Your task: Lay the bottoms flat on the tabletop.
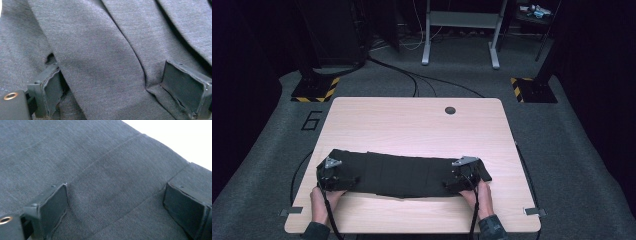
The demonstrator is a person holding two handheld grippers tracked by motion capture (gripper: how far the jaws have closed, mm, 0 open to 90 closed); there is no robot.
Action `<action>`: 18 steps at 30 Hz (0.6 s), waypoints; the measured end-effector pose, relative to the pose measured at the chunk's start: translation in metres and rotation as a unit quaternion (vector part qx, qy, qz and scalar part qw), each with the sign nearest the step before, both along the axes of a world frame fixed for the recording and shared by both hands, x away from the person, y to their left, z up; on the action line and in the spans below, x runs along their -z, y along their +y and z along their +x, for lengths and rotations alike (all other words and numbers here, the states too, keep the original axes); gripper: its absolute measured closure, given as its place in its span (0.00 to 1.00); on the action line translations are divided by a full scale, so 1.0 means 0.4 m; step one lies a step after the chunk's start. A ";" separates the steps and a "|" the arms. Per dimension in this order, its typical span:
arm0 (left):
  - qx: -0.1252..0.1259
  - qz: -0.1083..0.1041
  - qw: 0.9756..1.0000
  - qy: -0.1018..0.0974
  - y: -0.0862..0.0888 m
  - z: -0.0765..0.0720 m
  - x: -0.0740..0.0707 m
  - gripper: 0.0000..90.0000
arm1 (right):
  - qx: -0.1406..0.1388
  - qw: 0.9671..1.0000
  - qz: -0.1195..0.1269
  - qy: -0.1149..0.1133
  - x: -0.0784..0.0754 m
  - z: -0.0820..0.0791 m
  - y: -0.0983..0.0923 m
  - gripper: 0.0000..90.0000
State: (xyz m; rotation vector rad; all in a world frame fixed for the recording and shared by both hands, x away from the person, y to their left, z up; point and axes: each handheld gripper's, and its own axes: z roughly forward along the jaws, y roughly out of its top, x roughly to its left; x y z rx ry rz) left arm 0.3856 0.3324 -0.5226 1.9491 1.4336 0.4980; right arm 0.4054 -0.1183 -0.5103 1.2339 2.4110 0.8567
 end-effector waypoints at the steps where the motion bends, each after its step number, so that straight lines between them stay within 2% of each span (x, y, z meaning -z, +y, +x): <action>1: 0.005 0.002 1.000 0.005 -0.008 -0.007 -0.002 0.08 | -0.001 1.000 -0.003 -0.002 0.000 0.002 -0.010 0.06; 5: 0.010 0.003 1.000 0.000 -0.050 -0.028 0.000 0.08 | 0.021 1.000 0.001 0.004 0.001 -0.005 -0.043 0.06; 6: 0.020 0.009 1.000 0.002 -0.060 -0.035 -0.001 0.08 | 0.022 1.000 0.000 -0.001 0.002 -0.006 -0.054 0.06; 7: 0.018 0.005 1.000 -0.005 -0.069 -0.039 0.002 0.08 | 0.032 0.999 0.003 0.001 0.003 -0.011 -0.065 0.06; 8: 0.025 0.007 1.000 -0.002 -0.081 -0.047 0.001 0.08 | 0.029 1.000 0.002 -0.004 0.004 -0.012 -0.074 0.06; 9: 0.026 0.006 1.000 -0.006 -0.089 -0.051 0.002 0.08 | 0.039 0.999 0.006 -0.004 0.005 -0.017 -0.088 0.06; 13: 0.040 0.004 0.999 -0.012 -0.103 -0.064 0.002 0.08 | 0.043 0.999 0.011 -0.011 0.007 -0.024 -0.115 0.06; 15: 0.038 -0.005 0.999 -0.021 -0.097 -0.071 -0.002 0.09 | 0.040 0.999 0.026 -0.009 0.004 -0.027 -0.123 0.06; 17: 0.041 -0.019 0.998 -0.035 -0.089 -0.092 -0.016 0.08 | 0.019 0.998 0.051 -0.025 -0.008 -0.040 -0.142 0.04; 18: 0.041 -0.023 0.998 -0.042 -0.083 -0.107 -0.024 0.08 | 0.022 0.997 0.062 -0.034 -0.017 -0.050 -0.151 0.04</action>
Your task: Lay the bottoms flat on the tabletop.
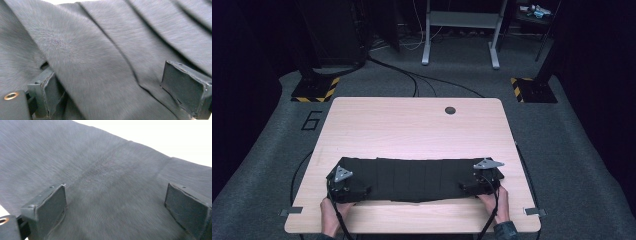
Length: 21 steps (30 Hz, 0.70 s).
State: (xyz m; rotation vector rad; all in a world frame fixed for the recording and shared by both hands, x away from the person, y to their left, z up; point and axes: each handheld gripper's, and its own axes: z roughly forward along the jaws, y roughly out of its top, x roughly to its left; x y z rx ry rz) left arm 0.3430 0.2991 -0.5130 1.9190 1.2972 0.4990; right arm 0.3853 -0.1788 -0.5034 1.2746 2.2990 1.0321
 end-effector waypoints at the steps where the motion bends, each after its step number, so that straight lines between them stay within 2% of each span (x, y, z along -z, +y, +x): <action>1: 0.003 -0.006 1.000 -0.003 0.004 -0.008 -0.003 0.08 | 0.008 1.000 0.008 -0.008 -0.011 -0.013 -0.012 0.04; 4: 0.003 -0.017 1.000 -0.010 0.018 -0.035 -0.007 0.07 | 0.019 1.000 0.013 -0.015 -0.029 -0.042 -0.029 0.06; 8: 0.004 -0.027 0.999 -0.023 0.040 -0.074 -0.001 0.12 | 0.028 0.999 0.006 -0.021 -0.033 -0.093 -0.042 0.12; 12: 0.003 -0.032 0.999 -0.017 0.048 -0.090 0.014 0.17 | 0.036 0.999 0.011 -0.021 -0.022 -0.143 -0.043 0.17; 16: 0.011 -0.024 1.000 -0.009 0.048 -0.099 0.022 0.22 | 0.039 0.999 0.003 -0.024 -0.009 -0.164 -0.038 0.29; 19: 0.008 -0.030 0.999 -0.010 0.047 -0.101 0.026 0.24 | 0.042 0.999 -0.001 -0.021 0.000 -0.165 -0.035 0.37; 21: 0.019 -0.026 0.999 -0.007 0.041 -0.103 0.030 0.25 | 0.042 0.999 -0.003 -0.026 0.006 -0.165 -0.029 0.42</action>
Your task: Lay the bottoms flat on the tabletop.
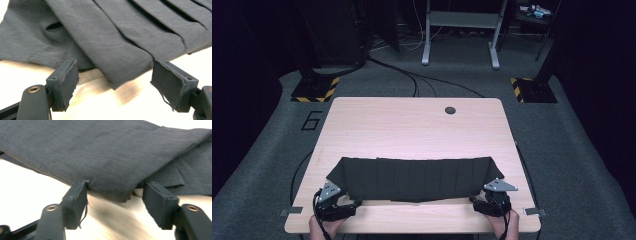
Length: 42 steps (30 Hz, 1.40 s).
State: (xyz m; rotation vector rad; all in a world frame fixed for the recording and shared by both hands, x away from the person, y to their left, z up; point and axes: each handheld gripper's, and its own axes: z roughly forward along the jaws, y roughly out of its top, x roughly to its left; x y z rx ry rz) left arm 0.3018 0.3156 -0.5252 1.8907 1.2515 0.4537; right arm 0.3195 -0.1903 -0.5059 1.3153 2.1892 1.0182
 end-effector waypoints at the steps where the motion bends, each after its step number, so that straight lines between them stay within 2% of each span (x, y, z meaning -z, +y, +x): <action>1: 0.000 0.006 1.000 0.001 -0.003 0.000 0.003 0.25 | -0.007 1.000 -0.004 -0.003 0.004 0.000 0.003 0.44; 4: 0.002 0.004 1.000 0.002 -0.008 -0.002 0.010 0.30 | -0.009 1.000 -0.011 -0.009 0.011 -0.002 0.012 0.51; 5: 0.003 0.005 1.000 0.002 -0.010 -0.004 0.010 0.37 | -0.015 1.000 -0.015 -0.014 0.011 -0.002 0.013 0.54; 7: 0.002 0.010 1.000 -0.003 -0.013 -0.006 0.011 0.43 | -0.014 1.000 -0.019 -0.019 0.011 -0.004 0.018 0.57; 8: 0.007 0.014 1.000 -0.001 -0.012 -0.007 0.009 0.50 | -0.013 0.999 -0.022 -0.020 0.011 -0.005 0.019 0.59; 10: 0.003 0.010 1.000 -0.006 -0.008 -0.007 0.008 0.59 | -0.013 0.999 -0.024 -0.022 0.012 -0.005 0.018 0.63; 11: 0.006 0.002 1.000 -0.003 -0.005 -0.007 0.007 0.62 | -0.013 0.999 -0.025 -0.023 0.012 -0.005 0.017 0.65; 13: 0.004 0.001 1.000 -0.011 -0.005 -0.008 0.006 0.69 | -0.013 0.999 -0.028 -0.022 0.011 -0.006 0.015 0.68; 16: 0.003 0.007 1.000 -0.010 -0.006 -0.008 0.004 0.77 | -0.009 0.999 -0.023 -0.024 0.007 -0.006 0.014 0.72; 20: 0.010 0.017 1.000 -0.007 -0.005 -0.005 0.001 0.82 | -0.007 1.000 -0.010 -0.022 0.002 -0.003 0.011 0.76; 21: 0.008 0.013 1.000 -0.011 -0.005 -0.005 0.002 0.83 | -0.007 1.000 -0.002 -0.018 0.002 -0.002 0.007 0.77; 23: 0.010 0.006 1.000 -0.005 -0.001 -0.004 0.001 0.85 | -0.006 1.000 0.016 -0.014 0.002 0.000 -0.003 0.77; 27: 0.009 0.004 1.000 -0.007 0.000 -0.001 -0.004 0.86 | -0.003 0.999 0.034 -0.019 -0.007 0.000 -0.005 0.68; 28: 0.007 0.005 1.000 -0.009 0.000 -0.001 -0.006 0.86 | -0.002 0.999 0.035 -0.019 -0.010 -0.001 -0.002 0.65; 31: 0.004 0.006 1.000 -0.017 -0.002 -0.004 -0.006 0.87 | -0.003 0.999 0.019 -0.028 -0.019 -0.004 0.006 0.67; 33: 0.008 0.004 1.000 -0.015 0.001 -0.004 -0.009 0.87 | -0.004 0.999 0.017 -0.032 -0.021 -0.006 0.006 0.74; 35: 0.007 -0.010 1.000 -0.018 0.007 -0.004 -0.008 0.88 | -0.007 0.999 0.020 -0.033 -0.022 -0.006 -0.002 0.80; 41: 0.011 -0.007 1.000 -0.022 0.008 -0.004 -0.019 0.89 | -0.004 0.999 0.017 -0.035 -0.033 -0.004 -0.003 0.84; 42: 0.009 -0.007 1.000 -0.028 0.007 -0.003 -0.020 0.89 | -0.003 0.999 0.018 -0.039 -0.037 -0.003 -0.003 0.84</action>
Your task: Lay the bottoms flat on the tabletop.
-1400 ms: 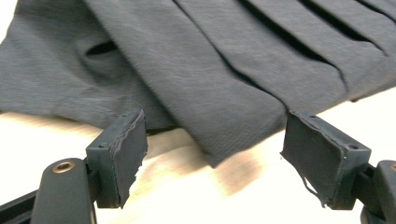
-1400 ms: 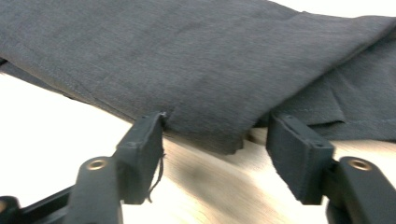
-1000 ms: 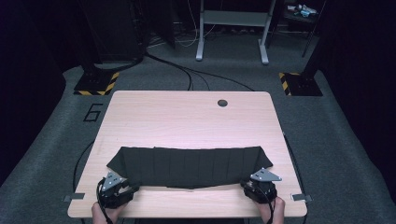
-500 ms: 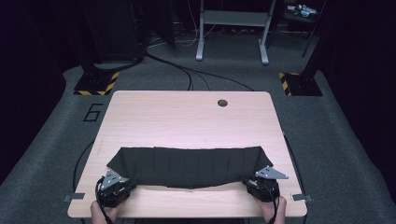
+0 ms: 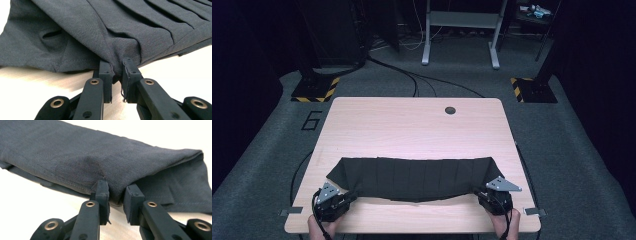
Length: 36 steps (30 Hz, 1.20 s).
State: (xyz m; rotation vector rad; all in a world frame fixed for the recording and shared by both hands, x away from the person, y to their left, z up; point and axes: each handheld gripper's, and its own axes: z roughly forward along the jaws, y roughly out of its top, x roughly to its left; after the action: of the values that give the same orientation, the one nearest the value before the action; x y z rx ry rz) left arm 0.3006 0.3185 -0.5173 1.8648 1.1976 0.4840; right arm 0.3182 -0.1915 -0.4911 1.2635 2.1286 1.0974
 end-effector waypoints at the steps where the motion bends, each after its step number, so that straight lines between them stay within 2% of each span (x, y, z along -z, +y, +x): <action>1: 0.003 0.000 1.000 0.004 0.001 0.000 -0.004 0.89 | 0.000 1.000 -0.001 -0.003 -0.003 0.000 0.000 0.85; 8: 0.003 -0.003 1.000 -0.009 0.003 0.010 -0.032 0.90 | 0.005 1.000 0.008 -0.016 -0.030 0.010 0.002 0.85; 10: 0.004 0.001 1.000 -0.006 0.005 0.014 -0.042 0.90 | 0.005 1.000 0.009 -0.018 -0.037 0.014 0.003 0.86; 13: 0.001 -0.006 1.000 -0.004 0.005 0.022 -0.060 0.90 | 0.005 1.000 0.005 -0.022 -0.055 0.021 0.007 0.86; 21: 0.003 -0.002 1.000 -0.024 0.004 0.041 -0.104 0.90 | 0.004 0.999 0.000 -0.032 -0.094 0.044 0.009 0.87; 30: 0.008 0.006 0.999 -0.041 0.003 0.095 -0.157 0.90 | 0.007 0.999 -0.005 -0.031 -0.141 0.094 0.014 0.87; 36: 0.017 -0.001 0.999 -0.038 0.006 0.146 -0.186 0.90 | 0.006 1.000 -0.011 -0.024 -0.165 0.142 0.014 0.88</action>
State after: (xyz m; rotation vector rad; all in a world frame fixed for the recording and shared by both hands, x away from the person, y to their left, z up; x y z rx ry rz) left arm 0.3589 0.3207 -0.4431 1.8450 1.1145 0.5310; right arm 0.3748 -0.1858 -0.4249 1.2260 2.0905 1.0847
